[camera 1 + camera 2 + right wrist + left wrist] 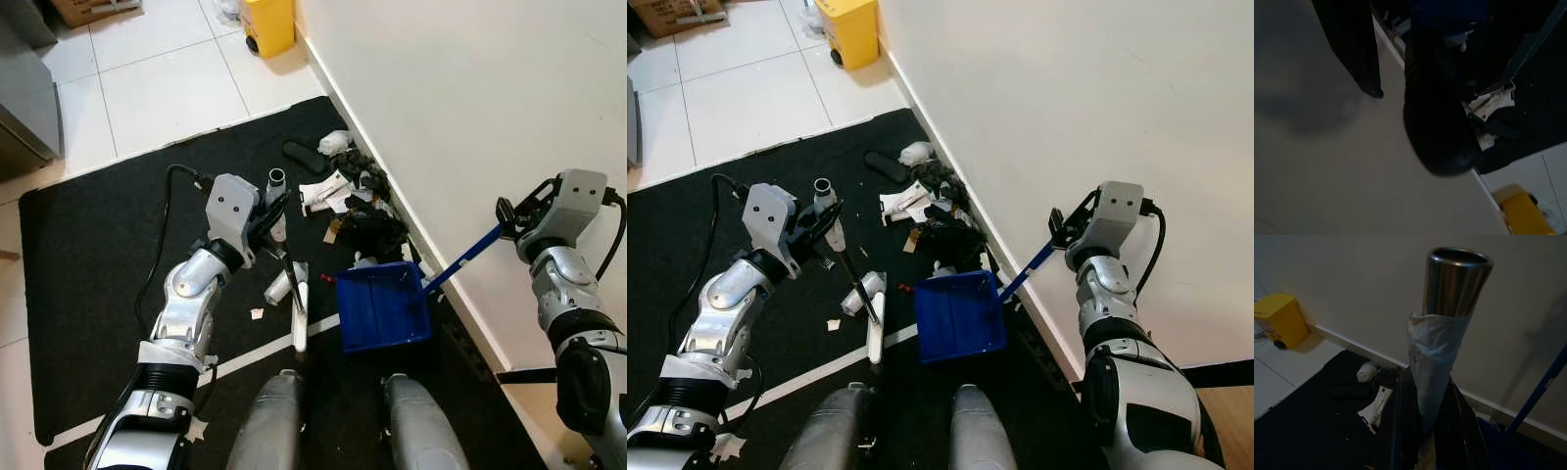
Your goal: Sweep floor
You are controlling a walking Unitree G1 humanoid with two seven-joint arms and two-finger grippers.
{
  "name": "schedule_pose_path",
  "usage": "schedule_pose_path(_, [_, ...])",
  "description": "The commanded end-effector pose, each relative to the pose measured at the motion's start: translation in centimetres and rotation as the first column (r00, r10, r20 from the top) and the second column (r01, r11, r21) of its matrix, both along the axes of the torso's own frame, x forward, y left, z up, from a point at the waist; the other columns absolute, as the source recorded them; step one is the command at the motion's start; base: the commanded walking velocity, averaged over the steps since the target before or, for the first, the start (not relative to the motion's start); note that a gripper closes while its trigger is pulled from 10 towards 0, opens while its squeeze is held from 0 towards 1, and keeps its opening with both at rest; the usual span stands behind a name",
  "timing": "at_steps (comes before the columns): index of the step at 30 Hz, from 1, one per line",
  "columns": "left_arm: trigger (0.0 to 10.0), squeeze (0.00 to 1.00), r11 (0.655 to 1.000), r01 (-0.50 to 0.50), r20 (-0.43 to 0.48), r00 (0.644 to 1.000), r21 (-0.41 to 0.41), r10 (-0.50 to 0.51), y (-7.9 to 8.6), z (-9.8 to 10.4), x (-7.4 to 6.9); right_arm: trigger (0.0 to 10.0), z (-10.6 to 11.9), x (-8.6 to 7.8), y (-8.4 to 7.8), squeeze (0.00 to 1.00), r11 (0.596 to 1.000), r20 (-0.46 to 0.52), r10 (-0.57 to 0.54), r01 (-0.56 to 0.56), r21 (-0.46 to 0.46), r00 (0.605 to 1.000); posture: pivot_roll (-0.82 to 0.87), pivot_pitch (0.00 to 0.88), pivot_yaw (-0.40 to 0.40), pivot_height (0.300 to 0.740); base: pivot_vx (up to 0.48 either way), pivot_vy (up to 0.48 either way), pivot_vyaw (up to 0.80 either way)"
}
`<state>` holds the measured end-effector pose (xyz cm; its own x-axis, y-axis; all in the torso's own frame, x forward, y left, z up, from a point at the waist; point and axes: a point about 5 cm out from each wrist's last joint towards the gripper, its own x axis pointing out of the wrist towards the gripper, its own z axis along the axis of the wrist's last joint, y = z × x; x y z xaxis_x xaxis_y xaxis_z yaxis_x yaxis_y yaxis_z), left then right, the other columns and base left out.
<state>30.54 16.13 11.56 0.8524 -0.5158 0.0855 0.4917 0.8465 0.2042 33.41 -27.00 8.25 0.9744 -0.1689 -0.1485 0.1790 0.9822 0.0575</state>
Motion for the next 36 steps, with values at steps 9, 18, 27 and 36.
schedule_pose_path(9, [10.0, 0.0, 1.0, 0.007, 0.013, 1.0, -0.009, -0.006, -0.2, 0.0, -0.1, 10.0, 0.2, 0.0, -0.2, 0.0, 1.0, 0.013, 0.001, -0.001, -0.003, 1.0, 0.08, 0.139, 0.013, 0.74, 0.0, 0.0, 0.0])
schedule_pose_path(18, [10.0, 0.0, 1.0, 0.004, 0.013, 1.0, -0.01, -0.004, -0.2, 0.0, -0.1, 10.0, 0.5, 0.3, 0.4, 0.0, 1.0, 0.035, 0.025, -0.025, 0.015, 0.999, 0.08, 0.139, 0.009, 0.74, 0.0, 0.0, 0.0])
schedule_pose_path(27, [10.0, 0.0, 1.0, 0.006, 0.013, 1.0, -0.009, -0.006, -0.2, 0.0, -0.1, 0.0, 0.3, 0.5, 1.0, 0.0, 0.997, 0.044, 0.036, -0.038, 0.061, 0.998, 0.08, 0.14, 0.009, 0.74, 0.0, 0.0, 0.0])
schedule_pose_path(36, [10.0, 0.0, 1.0, 0.007, 0.013, 1.0, -0.013, -0.007, -0.4, -0.1, 0.0, 0.0, 0.1, 0.4, 1.2, 0.0, 0.995, 0.053, 0.029, -0.034, 0.091, 0.998, 0.07, 0.123, 0.01, 0.74, 0.0, 0.0, 0.0])
